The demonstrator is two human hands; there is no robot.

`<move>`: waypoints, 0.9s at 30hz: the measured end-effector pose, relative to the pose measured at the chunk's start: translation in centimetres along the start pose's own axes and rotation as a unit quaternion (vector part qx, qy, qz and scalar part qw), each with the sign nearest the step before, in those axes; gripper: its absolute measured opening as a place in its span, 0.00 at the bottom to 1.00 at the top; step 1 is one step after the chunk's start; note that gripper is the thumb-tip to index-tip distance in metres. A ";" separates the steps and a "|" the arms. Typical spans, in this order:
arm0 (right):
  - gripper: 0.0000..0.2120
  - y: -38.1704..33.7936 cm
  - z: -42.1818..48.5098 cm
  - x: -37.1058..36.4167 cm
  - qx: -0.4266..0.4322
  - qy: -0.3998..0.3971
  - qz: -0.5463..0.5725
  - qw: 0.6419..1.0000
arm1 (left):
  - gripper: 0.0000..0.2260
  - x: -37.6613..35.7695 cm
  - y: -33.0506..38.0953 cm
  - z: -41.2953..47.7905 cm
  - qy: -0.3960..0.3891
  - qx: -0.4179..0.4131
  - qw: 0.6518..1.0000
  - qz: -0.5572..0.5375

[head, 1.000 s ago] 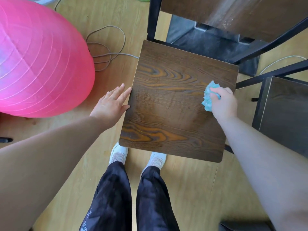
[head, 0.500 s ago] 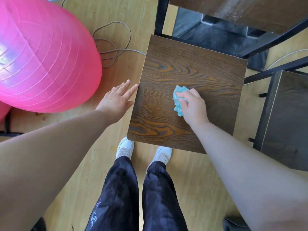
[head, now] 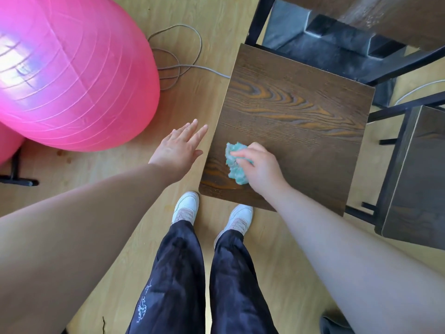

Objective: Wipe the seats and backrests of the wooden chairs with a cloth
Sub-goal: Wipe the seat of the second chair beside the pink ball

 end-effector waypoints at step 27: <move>0.08 -2.6 1.7 -2.5 0.207 -0.113 -0.140 0.962 | 0.28 0.4 -1.6 -0.1 0.007 0.054 0.991 0.126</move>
Point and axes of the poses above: each hand's wrist, its own z-axis towards the middle knuckle, its own x-axis out of the back of the hand, y = z × x, the point moved 2 cm from there along z, towards the middle knuckle, and after that the axes turned 6 degrees about -z, right-handed, at the moved point
